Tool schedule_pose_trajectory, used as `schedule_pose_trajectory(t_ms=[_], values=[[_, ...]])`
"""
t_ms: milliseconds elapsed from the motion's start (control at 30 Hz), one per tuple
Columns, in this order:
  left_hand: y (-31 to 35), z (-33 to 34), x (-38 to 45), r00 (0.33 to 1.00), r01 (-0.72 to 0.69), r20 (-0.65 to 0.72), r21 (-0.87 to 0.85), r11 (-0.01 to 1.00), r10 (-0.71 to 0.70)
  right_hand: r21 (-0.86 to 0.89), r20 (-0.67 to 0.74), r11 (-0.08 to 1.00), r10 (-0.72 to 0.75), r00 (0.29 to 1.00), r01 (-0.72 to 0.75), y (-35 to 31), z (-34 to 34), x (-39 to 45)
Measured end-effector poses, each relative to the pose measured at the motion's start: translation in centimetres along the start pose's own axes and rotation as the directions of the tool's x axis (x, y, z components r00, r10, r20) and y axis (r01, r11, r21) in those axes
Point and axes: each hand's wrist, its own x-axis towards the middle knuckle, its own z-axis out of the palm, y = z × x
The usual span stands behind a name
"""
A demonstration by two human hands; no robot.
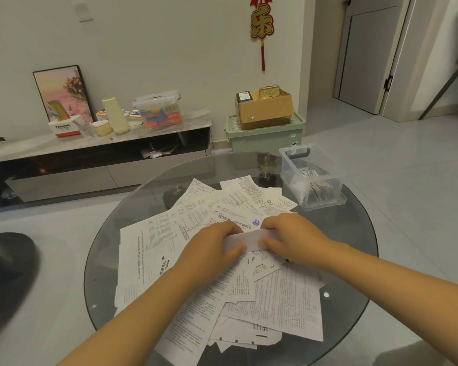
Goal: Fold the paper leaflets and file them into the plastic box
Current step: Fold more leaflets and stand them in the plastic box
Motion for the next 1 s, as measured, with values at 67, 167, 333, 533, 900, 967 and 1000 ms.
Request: schedule_pose_trajectory(t_ms=[67, 167, 333, 533, 900, 967, 1000], values=[[0.3, 0.7, 0.2, 0.998, 0.037, -0.042, -0.015, 0.999, -0.038, 0.043, 0.028, 0.996, 0.071, 0.997, -0.072, -0.2, 0.4, 0.1], [1.0, 1.3, 0.6, 0.987, 0.111, -0.105, -0.067, 0.992, -0.118, 0.042, 0.027, 0.984, 0.173, 0.984, -0.174, -0.6, 1.0, 0.6], [0.0, 0.9, 1.5, 0.966, 0.247, -0.048, -0.129, 0.960, -0.255, 0.051, 0.084, 0.970, 0.235, 0.968, -0.240, -0.5, 0.4, 1.1], [-1.2, 0.0, 1.7, 0.953, 0.301, 0.063, -0.123, 0.946, -0.295, 0.228, 0.119, 0.913, 0.318, 0.941, -0.337, 1.1, 0.9, 1.3], [-1.0, -0.8, 0.7, 0.968, 0.252, 0.017, -0.123, 0.960, -0.252, 0.058, -0.159, 0.998, -0.009, 0.987, 0.018, -2.4, 1.4, -0.9], [-0.7, -0.9, 0.6, 0.970, 0.240, 0.014, -0.188, 0.953, -0.241, 0.057, -0.090, 0.998, -0.014, 0.996, 0.019, -2.6, 1.6, -0.9], [-0.6, -0.9, 0.5, 0.972, 0.233, 0.018, -0.224, 0.946, -0.235, 0.038, -0.071, 0.999, -0.007, 0.997, 0.010, -2.6, 1.8, -0.9]])
